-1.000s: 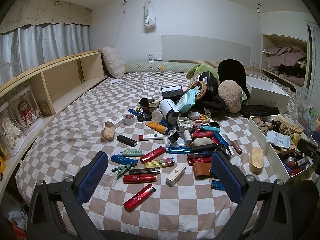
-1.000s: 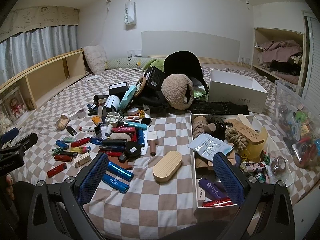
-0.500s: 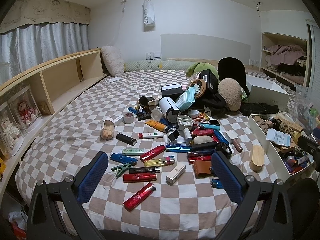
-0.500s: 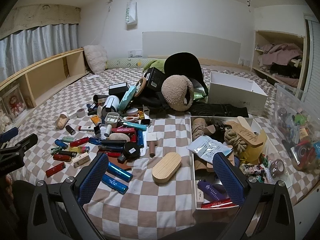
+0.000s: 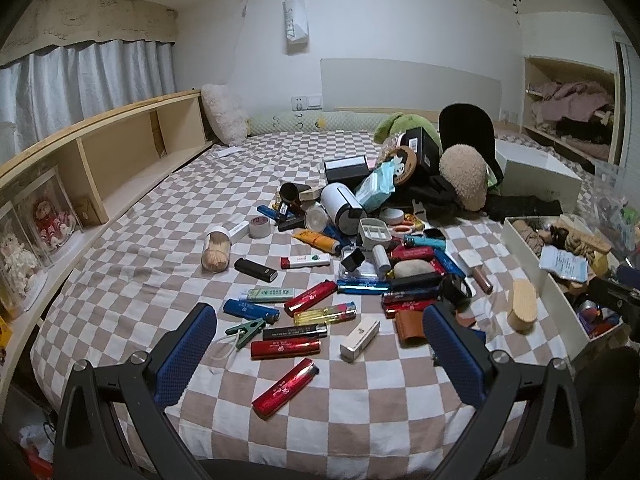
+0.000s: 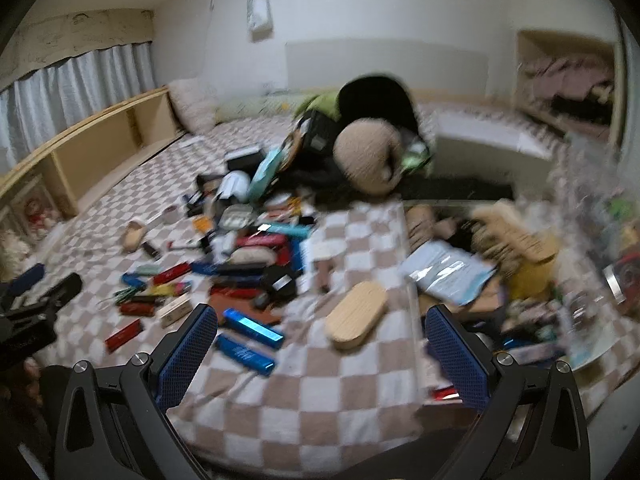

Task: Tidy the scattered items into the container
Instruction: 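Move the right tool down over the blue lighters, then close the right tool on a blue lighter and lift it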

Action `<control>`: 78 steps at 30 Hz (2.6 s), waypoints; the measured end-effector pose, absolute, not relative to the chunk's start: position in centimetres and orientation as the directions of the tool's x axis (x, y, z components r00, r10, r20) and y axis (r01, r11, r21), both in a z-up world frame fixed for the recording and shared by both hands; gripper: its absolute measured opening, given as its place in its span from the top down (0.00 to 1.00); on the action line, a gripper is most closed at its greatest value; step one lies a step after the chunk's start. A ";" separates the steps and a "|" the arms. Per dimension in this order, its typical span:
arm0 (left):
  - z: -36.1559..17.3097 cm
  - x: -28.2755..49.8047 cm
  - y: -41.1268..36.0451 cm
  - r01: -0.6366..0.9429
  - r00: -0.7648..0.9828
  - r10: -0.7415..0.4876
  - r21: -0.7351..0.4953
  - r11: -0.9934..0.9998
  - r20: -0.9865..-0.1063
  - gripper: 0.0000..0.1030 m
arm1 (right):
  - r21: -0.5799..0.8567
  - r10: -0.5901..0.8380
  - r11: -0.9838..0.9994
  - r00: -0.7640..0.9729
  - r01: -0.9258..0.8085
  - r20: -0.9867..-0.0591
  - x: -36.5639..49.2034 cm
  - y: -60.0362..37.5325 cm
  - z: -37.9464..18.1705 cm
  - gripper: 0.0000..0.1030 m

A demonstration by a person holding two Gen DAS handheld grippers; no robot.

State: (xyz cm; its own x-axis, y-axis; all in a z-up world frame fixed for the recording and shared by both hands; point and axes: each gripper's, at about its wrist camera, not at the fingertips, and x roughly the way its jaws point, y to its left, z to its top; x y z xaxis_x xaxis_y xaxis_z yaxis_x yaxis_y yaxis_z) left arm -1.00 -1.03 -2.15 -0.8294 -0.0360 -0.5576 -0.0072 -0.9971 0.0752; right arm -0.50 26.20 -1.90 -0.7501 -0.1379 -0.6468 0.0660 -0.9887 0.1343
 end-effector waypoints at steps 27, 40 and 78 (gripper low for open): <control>-5.6 -2.0 -5.9 0.067 -0.750 0.007 -0.087 -0.994 -0.661 0.00 | 0.353 -0.309 -0.935 -0.572 0.038 -0.760 -3.6 19.5 -12.4 0.05; -6.9 -2.5 -6.9 0.097 -0.715 0.042 -0.158 -0.983 -0.698 0.00 | 0.313 -0.224 -0.948 -0.578 -0.057 -0.785 -6.0 16.7 -14.8 0.18; -14.0 -7.2 -5.0 0.395 -0.459 -0.231 0.036 -0.918 -0.858 0.00 | 0.270 -0.235 -0.963 -0.578 0.026 -0.781 -7.4 17.4 -14.6 0.21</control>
State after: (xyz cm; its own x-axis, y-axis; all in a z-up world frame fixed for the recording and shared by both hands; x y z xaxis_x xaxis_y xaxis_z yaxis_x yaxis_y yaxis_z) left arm -7.18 -5.04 -14.00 -0.4586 -0.2314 -0.8580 0.3950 -0.9180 0.0364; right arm -7.40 17.37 -14.61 -0.5782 -0.2346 -0.7815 0.0262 -0.9626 0.2696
